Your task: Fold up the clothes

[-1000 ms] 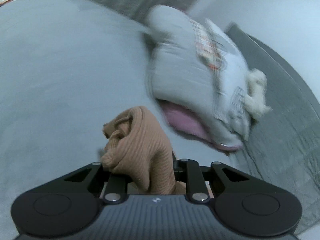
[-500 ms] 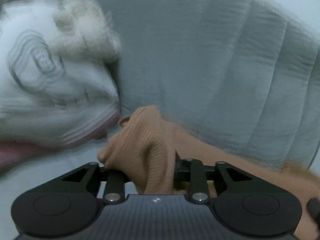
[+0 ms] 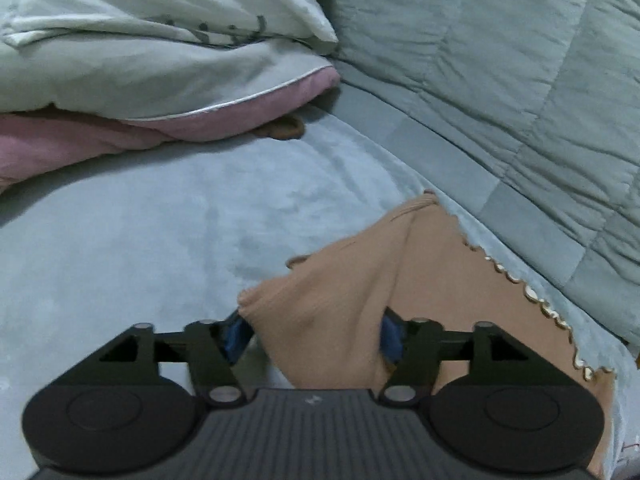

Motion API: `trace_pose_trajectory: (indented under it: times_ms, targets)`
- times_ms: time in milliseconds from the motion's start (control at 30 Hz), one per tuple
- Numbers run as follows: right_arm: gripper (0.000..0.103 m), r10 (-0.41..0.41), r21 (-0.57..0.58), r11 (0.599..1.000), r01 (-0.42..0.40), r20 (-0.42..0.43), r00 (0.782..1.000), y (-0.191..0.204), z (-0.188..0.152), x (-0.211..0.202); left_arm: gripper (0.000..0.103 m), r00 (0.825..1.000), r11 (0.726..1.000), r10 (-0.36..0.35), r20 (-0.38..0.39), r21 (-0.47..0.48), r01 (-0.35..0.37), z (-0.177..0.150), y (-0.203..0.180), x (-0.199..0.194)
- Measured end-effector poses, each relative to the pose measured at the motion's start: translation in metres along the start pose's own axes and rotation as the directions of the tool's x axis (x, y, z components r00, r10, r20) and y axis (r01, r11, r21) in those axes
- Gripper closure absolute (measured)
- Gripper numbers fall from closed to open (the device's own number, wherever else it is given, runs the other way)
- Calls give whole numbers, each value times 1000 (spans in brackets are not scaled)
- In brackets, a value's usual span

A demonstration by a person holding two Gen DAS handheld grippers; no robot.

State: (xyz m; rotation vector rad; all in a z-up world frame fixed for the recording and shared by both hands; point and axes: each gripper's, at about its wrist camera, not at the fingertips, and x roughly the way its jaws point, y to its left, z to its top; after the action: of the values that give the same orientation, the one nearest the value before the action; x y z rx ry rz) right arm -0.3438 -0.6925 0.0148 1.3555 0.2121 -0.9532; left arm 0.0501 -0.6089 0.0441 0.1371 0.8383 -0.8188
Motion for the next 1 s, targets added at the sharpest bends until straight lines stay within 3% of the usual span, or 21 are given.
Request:
trace_pose_trajectory:
  times_ms: [67, 167, 267, 300, 333, 400, 467, 500, 567, 667, 733, 800, 867, 933, 1000]
  targets:
    - [51, -11, 8, 1000, 11, 13, 1000, 0, 9, -3, 12, 997, 996, 76, 33, 34, -77, 3, 2, -5]
    - [50, -54, 65, 997, 49, 75, 996, -10, 31, -10, 9, 995, 997, 77, 65, -16, -76, 11, 19, -14]
    - [50, -42, -30, 998, 46, 143, 989, 5, 33, -16, 9, 961, 965, 260, 94, -52, -256, 20, 32, -18]
    - [50, -28, -74, 996, 39, 156, 987, 12, 32, -17, 9, 955, 960, 280, 98, -52, -276, 22, 34, -19]
    - [49, -13, -117, 993, 33, 169, 985, 19, 31, -18, 9, 956, 963, 270, 119, -41, -267, 22, 34, -23]
    - [44, 18, -204, 979, 22, 193, 981, 33, 28, -20, 9, 976, 986, 160, 151, 19, -165, 14, 16, -35]
    - [28, 51, -289, 957, 13, 213, 976, 46, 25, -22, 9, 986, 993, 62, 155, 92, -77, 4, -9, -43]
    - [27, 68, -331, 943, 10, 223, 973, 53, 23, -23, 9, 987, 990, 41, 158, 129, -62, -4, -24, -44]
    - [26, 90, -458, 889, -14, 146, 985, 68, 5, -14, 9, 986, 978, 8, 164, 204, -42, -20, -56, -47]
    - [25, 21, -588, 809, -20, -5, 1000, 76, -26, 13, 9, 993, 956, 13, 117, 291, -47, -40, -83, -27]
    - [25, -33, -573, 819, -25, -91, 995, 62, -34, 33, 4, 992, 935, 101, 75, 334, -120, -51, -85, -6]
    - [28, -10, -546, 837, -42, -92, 996, 53, -28, 34, 0, 994, 947, 89, 69, 305, -106, -53, -75, 0]
    - [42, -8, -467, 883, -45, -111, 994, 42, -13, 30, 0, 996, 956, 65, 64, 282, -81, -51, -66, 2]
    - [69, -27, -422, 906, -16, -96, 995, 37, -4, 33, 0, 997, 952, 58, 58, 296, -72, -47, -64, 3]
    - [71, -50, -401, 916, 17, -71, 996, 30, 1, 26, 2, 997, 954, 57, 57, 290, -71, -41, -63, -2]
